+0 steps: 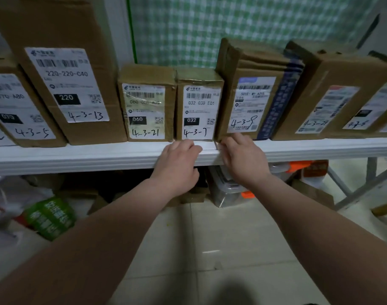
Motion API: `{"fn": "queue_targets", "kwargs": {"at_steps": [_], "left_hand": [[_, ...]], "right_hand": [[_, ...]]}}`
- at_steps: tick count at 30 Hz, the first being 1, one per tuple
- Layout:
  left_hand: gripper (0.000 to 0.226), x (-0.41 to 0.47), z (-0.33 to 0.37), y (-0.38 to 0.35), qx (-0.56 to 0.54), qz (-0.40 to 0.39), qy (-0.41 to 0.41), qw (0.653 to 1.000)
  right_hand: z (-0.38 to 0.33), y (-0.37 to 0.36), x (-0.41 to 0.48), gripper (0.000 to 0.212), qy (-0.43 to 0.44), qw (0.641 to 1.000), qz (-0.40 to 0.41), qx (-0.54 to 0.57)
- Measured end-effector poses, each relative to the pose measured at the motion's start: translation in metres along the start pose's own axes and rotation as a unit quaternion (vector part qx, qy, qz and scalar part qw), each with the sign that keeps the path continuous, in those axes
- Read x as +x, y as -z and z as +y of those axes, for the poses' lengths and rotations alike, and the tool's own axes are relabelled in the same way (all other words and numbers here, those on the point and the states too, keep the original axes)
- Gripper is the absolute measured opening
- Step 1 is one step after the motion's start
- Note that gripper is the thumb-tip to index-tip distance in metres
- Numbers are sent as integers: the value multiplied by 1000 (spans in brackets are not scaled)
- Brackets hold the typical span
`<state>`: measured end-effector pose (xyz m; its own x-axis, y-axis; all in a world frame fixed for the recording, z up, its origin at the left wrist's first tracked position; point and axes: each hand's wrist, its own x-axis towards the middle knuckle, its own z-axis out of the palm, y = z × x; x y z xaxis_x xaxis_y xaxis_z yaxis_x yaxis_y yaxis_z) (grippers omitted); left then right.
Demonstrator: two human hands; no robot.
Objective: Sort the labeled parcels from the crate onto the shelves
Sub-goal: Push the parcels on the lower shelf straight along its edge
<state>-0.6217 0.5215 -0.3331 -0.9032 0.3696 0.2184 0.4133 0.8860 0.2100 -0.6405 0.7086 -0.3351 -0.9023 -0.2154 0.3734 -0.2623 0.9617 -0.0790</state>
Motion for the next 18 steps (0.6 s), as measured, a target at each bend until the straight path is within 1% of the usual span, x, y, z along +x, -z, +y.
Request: {"fn": "queue_targets", "kwargs": {"at_steps": [3, 7, 9, 11, 13, 15, 18], "left_hand": [[45, 7, 14, -4, 12, 7, 20, 1000], [43, 14, 32, -7, 30, 10, 48, 998], [43, 18, 45, -9, 30, 11, 57, 998], [45, 24, 60, -11, 24, 7, 57, 998], [45, 32, 76, -15, 12, 2, 49, 999], [47, 41, 89, -19, 9, 2, 51, 999], [48, 49, 98, -24, 25, 9, 88, 996]], "right_hand": [[8, -3, 0, 26, 40, 999, 23, 8], [24, 0, -1, 26, 100, 994, -4, 43], [38, 6, -5, 27, 112, 991, -13, 74], [61, 13, -10, 23, 90, 992, 17, 81], [91, 20, -13, 23, 46, 996, 49, 60], [120, 25, -13, 26, 17, 999, 44, 27], [144, 26, -11, 28, 20, 999, 22, 26]]}}
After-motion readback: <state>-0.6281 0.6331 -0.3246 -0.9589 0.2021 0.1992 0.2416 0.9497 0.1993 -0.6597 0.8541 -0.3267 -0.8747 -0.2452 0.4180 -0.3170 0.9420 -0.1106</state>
